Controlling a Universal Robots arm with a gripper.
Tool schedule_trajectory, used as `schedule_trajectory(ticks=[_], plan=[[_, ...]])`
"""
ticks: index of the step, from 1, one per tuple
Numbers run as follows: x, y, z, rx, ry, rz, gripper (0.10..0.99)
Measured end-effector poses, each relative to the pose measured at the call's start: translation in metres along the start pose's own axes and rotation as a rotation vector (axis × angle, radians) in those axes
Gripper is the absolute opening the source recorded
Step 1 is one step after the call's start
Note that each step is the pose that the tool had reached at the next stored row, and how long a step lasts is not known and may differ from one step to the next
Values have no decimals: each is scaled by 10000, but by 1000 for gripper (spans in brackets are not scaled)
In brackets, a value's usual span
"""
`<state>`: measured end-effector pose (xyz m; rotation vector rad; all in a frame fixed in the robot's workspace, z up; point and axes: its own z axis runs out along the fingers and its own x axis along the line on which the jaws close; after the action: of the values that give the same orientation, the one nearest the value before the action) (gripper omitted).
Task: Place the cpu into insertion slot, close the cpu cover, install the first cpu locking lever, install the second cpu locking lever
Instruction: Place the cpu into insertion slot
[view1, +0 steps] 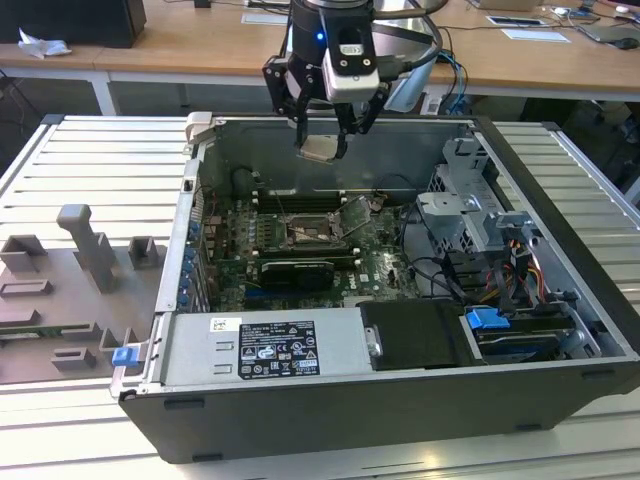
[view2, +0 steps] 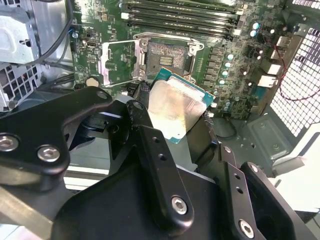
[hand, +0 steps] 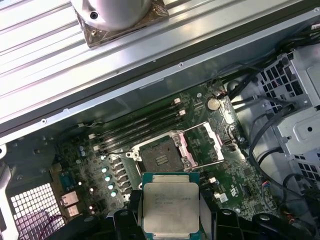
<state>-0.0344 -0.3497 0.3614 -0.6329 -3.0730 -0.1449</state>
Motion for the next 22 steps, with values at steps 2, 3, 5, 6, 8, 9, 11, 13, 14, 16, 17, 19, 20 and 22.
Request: schedule_trajectory(ticks=[2,3,5,6,8,9,11,13,14,16,17,19,20,22], plan=[[0,0,-1,-1,-15,165,541],[0,0,-1,-2,-20,223,541],[0,0,0,-5,-29,318,541],[0,0,0,-6,-35,384,541],[0,0,0,-9,-45,495,541],[0,0,-1,-9,-49,542,541],[0,0,0,-12,-60,662,541],[0,0,0,-14,-69,767,541],[0,0,-1,-15,-76,842,541],[0,0,0,-18,-91,1007,541],[0,0,-1,-19,-95,1048,541],[0,0,0,-21,-102,1134,541],[0,0,-1,-21,-106,1177,541],[0,0,0,-23,-114,1261,541]])
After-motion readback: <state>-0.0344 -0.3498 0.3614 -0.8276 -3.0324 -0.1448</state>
